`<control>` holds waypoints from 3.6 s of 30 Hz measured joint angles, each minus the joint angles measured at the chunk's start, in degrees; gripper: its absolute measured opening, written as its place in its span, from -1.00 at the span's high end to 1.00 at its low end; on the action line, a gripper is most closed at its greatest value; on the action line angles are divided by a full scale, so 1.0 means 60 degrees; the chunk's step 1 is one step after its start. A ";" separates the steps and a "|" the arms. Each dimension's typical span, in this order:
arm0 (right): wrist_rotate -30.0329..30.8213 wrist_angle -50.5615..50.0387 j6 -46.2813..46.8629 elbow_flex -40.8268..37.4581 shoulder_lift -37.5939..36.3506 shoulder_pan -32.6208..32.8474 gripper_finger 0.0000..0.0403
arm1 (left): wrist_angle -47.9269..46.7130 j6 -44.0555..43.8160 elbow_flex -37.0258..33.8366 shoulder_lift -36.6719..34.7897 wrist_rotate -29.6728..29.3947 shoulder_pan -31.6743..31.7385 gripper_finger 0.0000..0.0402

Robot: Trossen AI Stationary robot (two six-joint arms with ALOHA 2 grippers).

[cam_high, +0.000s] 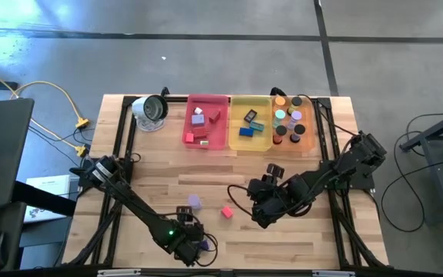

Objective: Pick & Place Office items
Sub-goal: Put the pink white charger adapter into the red bin, then put the violet hourglass into the orange bin

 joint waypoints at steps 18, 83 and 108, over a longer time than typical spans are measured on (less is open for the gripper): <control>-0.0004 -0.0004 -0.0546 0.0000 0.0000 0.0000 0.12 | 0.0332 -0.0229 0.0000 0.0025 0.0307 0.0186 0.24; 0.3493 -0.3221 0.0774 -0.0641 -0.0400 -0.2126 0.12 | 0.0856 0.3044 0.0047 -0.2327 0.3870 1.1060 0.40; 0.3166 -0.3016 0.0479 -0.0845 -0.0448 -0.2557 0.12 | 0.1282 0.2919 0.0040 -0.1096 0.3184 1.1133 0.11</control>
